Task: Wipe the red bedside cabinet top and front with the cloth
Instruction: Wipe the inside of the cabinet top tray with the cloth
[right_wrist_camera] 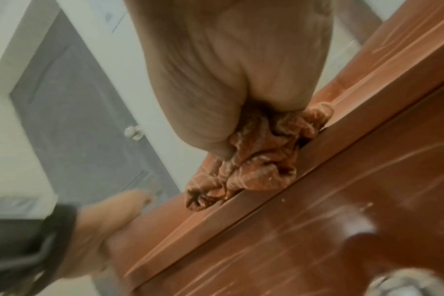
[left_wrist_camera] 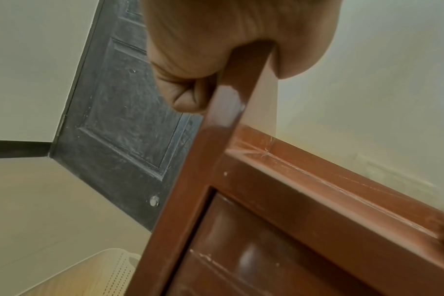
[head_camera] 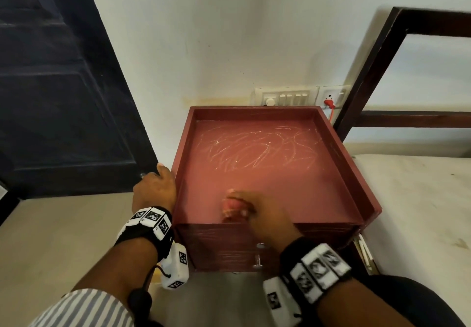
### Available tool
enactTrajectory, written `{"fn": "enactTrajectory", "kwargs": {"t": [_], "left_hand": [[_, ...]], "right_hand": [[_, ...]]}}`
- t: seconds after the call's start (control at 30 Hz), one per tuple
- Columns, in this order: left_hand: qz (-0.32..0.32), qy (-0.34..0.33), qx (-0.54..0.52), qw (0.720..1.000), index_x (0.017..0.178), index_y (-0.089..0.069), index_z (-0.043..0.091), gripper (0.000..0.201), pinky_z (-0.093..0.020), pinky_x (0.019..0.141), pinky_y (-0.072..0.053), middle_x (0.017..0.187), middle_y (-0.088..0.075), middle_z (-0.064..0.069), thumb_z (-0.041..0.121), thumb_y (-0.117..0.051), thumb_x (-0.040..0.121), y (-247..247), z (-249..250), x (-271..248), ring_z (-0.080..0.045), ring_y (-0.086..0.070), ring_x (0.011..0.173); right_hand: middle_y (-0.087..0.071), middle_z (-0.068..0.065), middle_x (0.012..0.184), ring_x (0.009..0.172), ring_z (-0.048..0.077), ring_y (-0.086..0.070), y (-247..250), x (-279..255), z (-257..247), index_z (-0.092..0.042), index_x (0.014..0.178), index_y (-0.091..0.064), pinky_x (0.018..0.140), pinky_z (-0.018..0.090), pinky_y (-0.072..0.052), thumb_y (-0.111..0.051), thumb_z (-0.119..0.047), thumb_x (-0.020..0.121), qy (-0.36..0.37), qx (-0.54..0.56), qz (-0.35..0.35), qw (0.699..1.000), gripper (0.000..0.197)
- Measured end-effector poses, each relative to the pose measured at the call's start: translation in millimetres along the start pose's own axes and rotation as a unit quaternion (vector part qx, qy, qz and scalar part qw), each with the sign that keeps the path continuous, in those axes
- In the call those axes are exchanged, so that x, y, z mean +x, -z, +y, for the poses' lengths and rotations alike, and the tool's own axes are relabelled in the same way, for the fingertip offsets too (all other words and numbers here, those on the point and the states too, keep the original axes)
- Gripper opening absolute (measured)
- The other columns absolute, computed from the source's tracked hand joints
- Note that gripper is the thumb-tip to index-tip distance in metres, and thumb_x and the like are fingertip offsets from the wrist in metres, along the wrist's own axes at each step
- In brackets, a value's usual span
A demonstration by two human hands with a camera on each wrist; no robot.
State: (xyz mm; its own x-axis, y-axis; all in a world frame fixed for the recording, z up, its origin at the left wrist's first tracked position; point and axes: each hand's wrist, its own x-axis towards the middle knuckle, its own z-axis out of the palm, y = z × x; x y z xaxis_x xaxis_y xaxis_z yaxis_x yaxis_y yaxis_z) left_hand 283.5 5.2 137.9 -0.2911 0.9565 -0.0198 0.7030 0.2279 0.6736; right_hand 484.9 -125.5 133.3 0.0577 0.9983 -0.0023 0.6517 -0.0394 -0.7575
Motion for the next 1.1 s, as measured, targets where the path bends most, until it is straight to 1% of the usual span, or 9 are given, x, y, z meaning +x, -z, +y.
{"fn": "enactTrajectory", "kwargs": {"t": [0.1, 0.23, 0.37, 0.53, 0.63, 0.7, 0.8, 0.97, 1.1], "left_hand": [[-0.004, -0.008, -0.001, 1.000, 0.101, -0.071, -0.005, 0.071, -0.051, 0.096, -0.047, 0.111, -0.067, -0.031, 0.050, -0.025, 0.106, -3, -3, 6, -0.047, -0.061, 0.109], [-0.007, -0.013, 0.012, 1.000, 0.103, -0.070, -0.006, 0.072, -0.050, 0.094, -0.047, 0.110, -0.067, -0.031, 0.049, -0.025, 0.106, -4, -5, 10, -0.048, -0.061, 0.109], [-0.002, -0.007, 0.017, 1.000, 0.105, -0.070, -0.006, 0.073, -0.051, 0.093, -0.048, 0.110, -0.066, -0.032, 0.051, -0.025, 0.105, -7, -5, 11, -0.049, -0.060, 0.109], [0.010, -0.020, 0.013, 1.000, 0.101, -0.070, -0.005, 0.071, -0.050, 0.088, -0.049, 0.106, -0.068, -0.031, 0.050, -0.025, 0.105, -3, -4, 4, -0.048, -0.062, 0.104], [0.012, -0.019, 0.002, 1.000, 0.101, -0.070, -0.004, 0.070, -0.050, 0.089, -0.049, 0.107, -0.068, -0.030, 0.050, -0.025, 0.106, -1, -3, 2, -0.048, -0.063, 0.104], [0.009, -0.021, -0.003, 1.000, 0.100, -0.071, -0.003, 0.070, -0.049, 0.090, -0.048, 0.107, -0.069, -0.030, 0.050, -0.025, 0.106, -1, -5, 2, -0.047, -0.063, 0.104], [0.002, -0.019, -0.009, 1.000, 0.098, -0.071, -0.002, 0.069, -0.046, 0.090, -0.047, 0.106, -0.069, -0.028, 0.049, -0.025, 0.106, -2, -7, 6, -0.045, -0.063, 0.104], [-0.009, -0.015, -0.014, 1.000, 0.090, -0.070, 0.004, 0.068, -0.041, 0.082, -0.042, 0.101, -0.069, -0.022, 0.051, -0.023, 0.105, -8, -9, 12, -0.041, -0.063, 0.100], [-0.006, -0.013, -0.012, 1.000, 0.084, -0.069, 0.008, 0.067, -0.038, 0.078, -0.042, 0.094, -0.069, -0.018, 0.053, -0.023, 0.104, -11, -11, 15, -0.035, -0.059, 0.088]], "right_hand": [[-0.073, -0.006, 0.114, 0.099, 0.008, -0.065, 55, -7, 42, -0.025, 0.130, -0.067, 0.107, 0.021, -0.046, -0.065, 0.000, 0.092, -0.107, -0.032, 0.059, 0.992, 0.046], [-0.073, 0.004, 0.118, 0.109, 0.024, -0.066, 99, 12, 72, -0.025, 0.127, -0.069, 0.102, 0.028, -0.046, -0.063, -0.007, 0.093, -0.219, -0.120, 0.172, 0.953, 0.039], [-0.062, -0.012, 0.083, 0.078, 0.004, -0.059, 55, 46, 39, -0.022, 0.097, -0.068, 0.084, 0.014, -0.048, -0.058, -0.008, 0.097, -0.173, -0.049, 0.164, 0.970, 0.017], [-0.067, -0.004, 0.119, 0.105, 0.016, -0.062, -31, 42, -34, -0.025, 0.126, -0.065, 0.094, 0.028, -0.049, -0.070, -0.028, 0.089, -0.019, -0.067, 0.035, 0.997, 0.037], [-0.064, -0.007, 0.134, 0.119, 0.008, -0.058, -40, 28, -31, -0.025, 0.134, -0.063, 0.105, 0.021, -0.043, -0.069, -0.019, 0.091, 0.019, -0.066, 0.012, 0.998, 0.044], [-0.067, -0.013, 0.127, 0.105, -0.014, -0.059, -23, 15, -16, -0.021, 0.131, -0.067, 0.098, 0.008, -0.044, -0.067, -0.007, 0.091, -0.003, 0.009, -0.013, 1.000, 0.042], [-0.069, -0.010, 0.107, 0.085, -0.020, -0.063, 25, -8, 19, -0.012, 0.126, -0.068, 0.083, 0.002, -0.047, -0.058, 0.015, 0.088, -0.072, 0.109, 0.017, 0.991, 0.048], [-0.067, 0.002, 0.121, 0.116, 0.023, -0.061, 98, -11, 79, -0.023, 0.125, -0.067, 0.108, 0.038, -0.041, -0.062, -0.004, 0.093, -0.215, -0.065, 0.237, 0.945, 0.037], [-0.061, 0.007, 0.118, 0.120, 0.033, -0.054, 96, 35, 92, -0.019, 0.110, -0.064, 0.108, 0.044, -0.043, -0.068, -0.024, 0.083, -0.236, -0.075, 0.186, 0.951, 0.027]]}}
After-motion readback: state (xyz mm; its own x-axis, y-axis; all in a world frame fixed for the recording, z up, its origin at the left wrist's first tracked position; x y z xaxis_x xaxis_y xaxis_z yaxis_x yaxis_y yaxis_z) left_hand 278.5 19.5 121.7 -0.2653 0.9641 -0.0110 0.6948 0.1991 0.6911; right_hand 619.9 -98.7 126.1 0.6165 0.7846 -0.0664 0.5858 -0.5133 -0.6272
